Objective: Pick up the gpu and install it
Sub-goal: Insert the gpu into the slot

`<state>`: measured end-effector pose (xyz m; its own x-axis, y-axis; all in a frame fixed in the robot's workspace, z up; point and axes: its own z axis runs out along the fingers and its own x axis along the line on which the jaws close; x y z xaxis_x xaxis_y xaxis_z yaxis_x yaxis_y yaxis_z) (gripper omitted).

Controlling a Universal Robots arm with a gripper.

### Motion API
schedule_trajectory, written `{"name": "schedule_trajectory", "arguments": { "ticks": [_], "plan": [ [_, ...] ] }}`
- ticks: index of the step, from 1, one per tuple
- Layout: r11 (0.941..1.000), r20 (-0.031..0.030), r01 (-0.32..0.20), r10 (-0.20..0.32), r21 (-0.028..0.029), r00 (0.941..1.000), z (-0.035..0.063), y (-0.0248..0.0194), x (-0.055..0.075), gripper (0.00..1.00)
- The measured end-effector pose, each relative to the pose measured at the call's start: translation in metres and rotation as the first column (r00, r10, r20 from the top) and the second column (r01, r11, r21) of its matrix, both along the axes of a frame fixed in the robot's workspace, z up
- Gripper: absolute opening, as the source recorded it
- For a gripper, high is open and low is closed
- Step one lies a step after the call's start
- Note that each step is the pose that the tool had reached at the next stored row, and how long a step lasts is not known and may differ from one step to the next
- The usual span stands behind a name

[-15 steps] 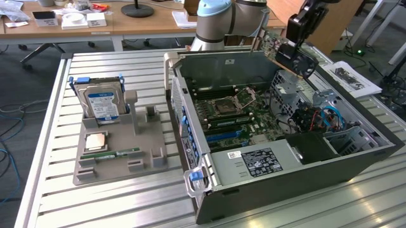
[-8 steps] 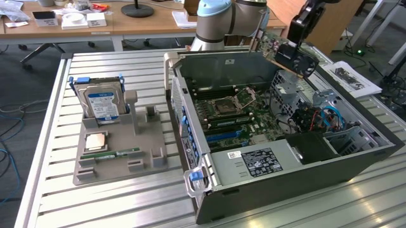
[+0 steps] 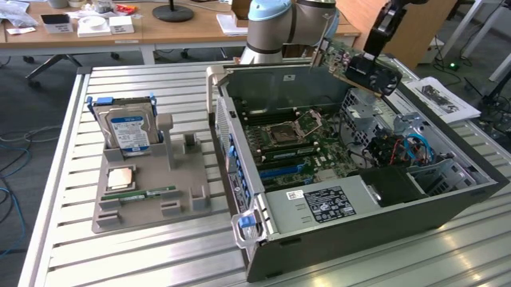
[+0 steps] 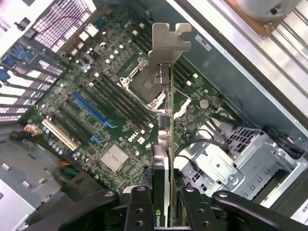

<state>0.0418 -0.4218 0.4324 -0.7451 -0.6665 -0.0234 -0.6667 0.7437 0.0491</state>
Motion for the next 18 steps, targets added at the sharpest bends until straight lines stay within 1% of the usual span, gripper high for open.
{"name": "schedule_trajectory", "arguments": {
  "ticks": [4, 8, 11, 13, 18],
  "plan": [
    [0.9979, 0.0, -0.064, 0.064, 0.0, 0.9979, 0.0, 0.0, 0.0, 0.27],
    [0.992, 0.0, -0.126, 0.126, 0.0, 0.992, 0.0, 0.0, 0.0, 0.27],
    [0.9855, 0.0, -0.17, 0.17, 0.0, 0.9855, 0.0, 0.0, 0.0, 0.27],
    [0.98, 0.0, -0.199, 0.199, 0.0, 0.98, 0.0, 0.0, 0.0, 0.27],
    [0.9643, 0.0, -0.265, 0.265, 0.0, 0.9643, 0.0, 0.0, 0.0, 0.27]
  ]
}}
